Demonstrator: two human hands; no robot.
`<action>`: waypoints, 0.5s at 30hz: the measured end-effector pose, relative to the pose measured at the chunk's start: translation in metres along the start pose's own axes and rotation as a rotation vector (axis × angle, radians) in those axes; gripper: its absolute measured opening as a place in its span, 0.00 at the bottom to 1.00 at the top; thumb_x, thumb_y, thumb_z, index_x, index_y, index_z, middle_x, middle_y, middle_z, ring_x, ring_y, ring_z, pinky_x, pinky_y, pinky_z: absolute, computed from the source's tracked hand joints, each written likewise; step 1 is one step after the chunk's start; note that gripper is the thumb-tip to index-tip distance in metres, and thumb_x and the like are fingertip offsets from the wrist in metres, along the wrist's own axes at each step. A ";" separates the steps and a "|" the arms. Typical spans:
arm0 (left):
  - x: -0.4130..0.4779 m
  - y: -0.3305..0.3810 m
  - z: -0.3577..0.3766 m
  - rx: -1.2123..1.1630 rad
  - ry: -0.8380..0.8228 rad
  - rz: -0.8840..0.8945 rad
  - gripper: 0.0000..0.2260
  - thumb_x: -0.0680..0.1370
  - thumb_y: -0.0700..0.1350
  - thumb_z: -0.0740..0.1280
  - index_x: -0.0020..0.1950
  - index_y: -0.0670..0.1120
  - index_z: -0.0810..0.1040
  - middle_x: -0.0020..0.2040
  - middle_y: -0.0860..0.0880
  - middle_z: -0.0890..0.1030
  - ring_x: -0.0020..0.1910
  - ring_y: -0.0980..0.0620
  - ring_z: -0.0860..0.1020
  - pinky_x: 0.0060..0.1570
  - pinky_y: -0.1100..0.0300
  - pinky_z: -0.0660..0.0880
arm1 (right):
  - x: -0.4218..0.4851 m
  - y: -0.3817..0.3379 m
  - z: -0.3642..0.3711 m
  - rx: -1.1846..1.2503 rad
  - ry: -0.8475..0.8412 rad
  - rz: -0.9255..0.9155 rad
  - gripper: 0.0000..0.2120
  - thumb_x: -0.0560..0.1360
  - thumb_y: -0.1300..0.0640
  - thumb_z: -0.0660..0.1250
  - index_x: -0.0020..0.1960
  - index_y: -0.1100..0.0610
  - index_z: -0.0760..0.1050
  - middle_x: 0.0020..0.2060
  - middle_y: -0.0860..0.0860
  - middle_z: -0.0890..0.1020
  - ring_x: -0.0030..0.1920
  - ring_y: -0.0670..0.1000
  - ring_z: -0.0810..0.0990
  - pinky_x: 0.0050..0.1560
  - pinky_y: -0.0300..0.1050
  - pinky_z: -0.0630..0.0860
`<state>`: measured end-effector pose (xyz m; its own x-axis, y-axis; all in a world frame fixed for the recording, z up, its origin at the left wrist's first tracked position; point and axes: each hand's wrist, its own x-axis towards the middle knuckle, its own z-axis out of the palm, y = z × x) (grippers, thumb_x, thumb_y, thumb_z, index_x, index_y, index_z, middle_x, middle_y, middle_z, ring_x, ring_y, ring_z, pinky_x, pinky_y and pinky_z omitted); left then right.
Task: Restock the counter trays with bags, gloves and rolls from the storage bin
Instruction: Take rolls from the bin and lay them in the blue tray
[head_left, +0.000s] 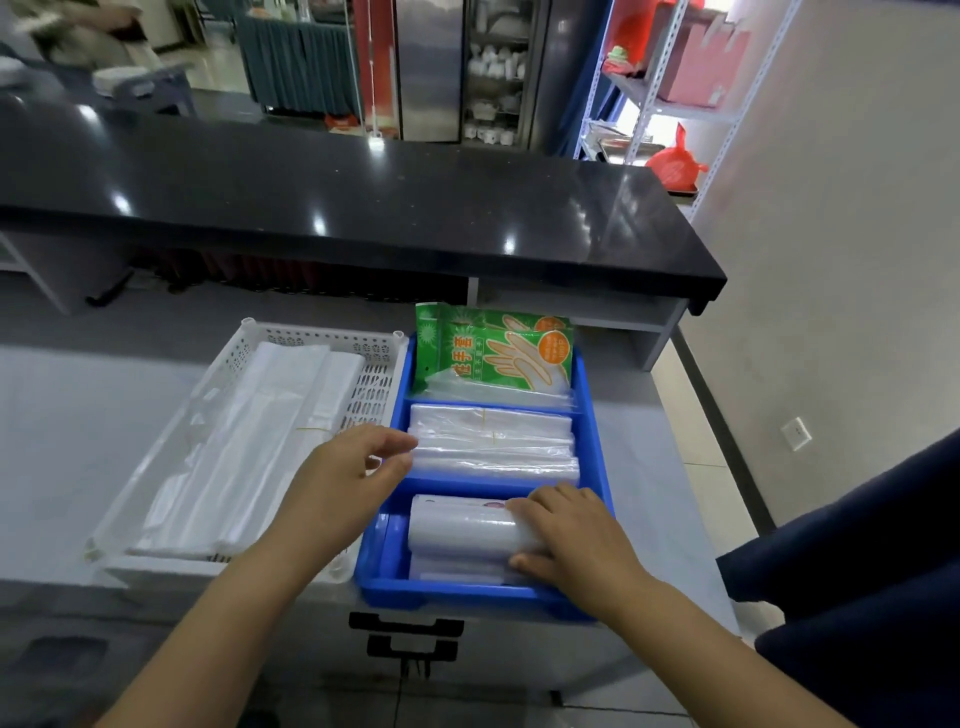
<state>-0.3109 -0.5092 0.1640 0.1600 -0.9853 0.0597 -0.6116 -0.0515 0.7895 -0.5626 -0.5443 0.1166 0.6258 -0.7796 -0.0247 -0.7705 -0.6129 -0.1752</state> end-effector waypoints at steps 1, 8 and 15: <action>-0.003 0.000 0.001 0.014 -0.001 -0.011 0.08 0.76 0.46 0.66 0.51 0.58 0.79 0.48 0.60 0.80 0.47 0.61 0.77 0.43 0.70 0.70 | -0.001 0.001 0.000 0.001 -0.002 -0.003 0.25 0.72 0.41 0.64 0.67 0.47 0.66 0.59 0.47 0.75 0.58 0.51 0.71 0.60 0.46 0.65; -0.038 -0.008 0.000 0.177 0.096 -0.164 0.08 0.76 0.48 0.65 0.53 0.57 0.78 0.51 0.60 0.80 0.49 0.60 0.77 0.48 0.62 0.73 | 0.008 -0.013 -0.007 -0.009 0.141 -0.128 0.20 0.68 0.51 0.73 0.58 0.52 0.76 0.50 0.49 0.81 0.49 0.53 0.79 0.50 0.49 0.76; -0.126 -0.025 -0.047 0.415 0.259 -0.245 0.08 0.75 0.46 0.67 0.53 0.50 0.81 0.51 0.52 0.82 0.53 0.51 0.78 0.49 0.57 0.73 | 0.025 -0.100 -0.014 -0.031 0.149 -0.451 0.07 0.66 0.55 0.73 0.44 0.53 0.81 0.37 0.48 0.83 0.39 0.52 0.79 0.37 0.47 0.78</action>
<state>-0.2791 -0.3756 0.1655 0.4898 -0.8667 0.0944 -0.7786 -0.3860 0.4948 -0.4721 -0.5042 0.1467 0.8761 -0.4435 0.1893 -0.4307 -0.8962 -0.1063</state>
